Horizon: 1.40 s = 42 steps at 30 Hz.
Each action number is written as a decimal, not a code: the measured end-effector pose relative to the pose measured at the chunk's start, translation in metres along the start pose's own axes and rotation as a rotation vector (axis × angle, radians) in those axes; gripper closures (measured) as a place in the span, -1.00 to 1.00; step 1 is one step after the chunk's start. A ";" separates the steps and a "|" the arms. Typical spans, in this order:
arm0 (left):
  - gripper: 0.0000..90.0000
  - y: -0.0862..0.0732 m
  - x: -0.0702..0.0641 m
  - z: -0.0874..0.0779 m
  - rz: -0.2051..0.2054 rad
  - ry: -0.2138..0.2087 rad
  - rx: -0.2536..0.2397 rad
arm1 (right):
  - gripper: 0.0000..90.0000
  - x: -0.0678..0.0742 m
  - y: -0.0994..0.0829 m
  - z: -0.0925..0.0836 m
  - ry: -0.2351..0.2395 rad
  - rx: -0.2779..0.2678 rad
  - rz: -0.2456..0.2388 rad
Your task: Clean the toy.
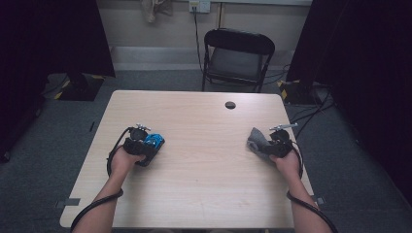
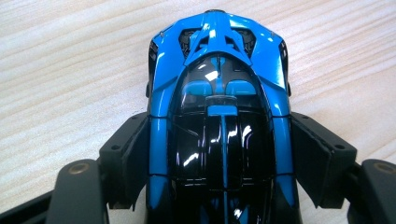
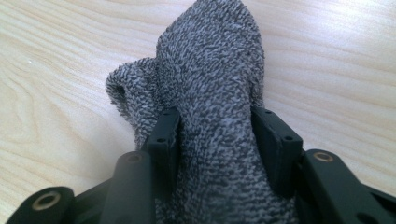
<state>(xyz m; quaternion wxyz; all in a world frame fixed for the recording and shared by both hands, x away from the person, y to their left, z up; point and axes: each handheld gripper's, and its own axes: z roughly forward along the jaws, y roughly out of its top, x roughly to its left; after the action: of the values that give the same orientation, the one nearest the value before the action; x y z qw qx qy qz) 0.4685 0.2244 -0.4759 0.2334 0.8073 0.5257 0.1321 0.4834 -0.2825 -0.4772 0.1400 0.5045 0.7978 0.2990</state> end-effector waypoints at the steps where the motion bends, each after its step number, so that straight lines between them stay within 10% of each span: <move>1: -0.39 0.000 0.000 0.000 -0.001 0.000 -0.001 | 0.22 0.000 0.000 0.000 0.000 0.001 -0.003; 42: -0.55 0.003 0.000 -0.014 0.008 -0.028 -0.057 | -0.42 0.005 0.005 -0.007 0.008 -0.009 -0.014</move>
<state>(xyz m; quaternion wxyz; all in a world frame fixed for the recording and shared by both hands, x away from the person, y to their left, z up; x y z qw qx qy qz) 0.4644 0.2269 -0.4622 0.2631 0.8041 0.5153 0.1363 0.4809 -0.2788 -0.4678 0.1412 0.4968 0.8006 0.3036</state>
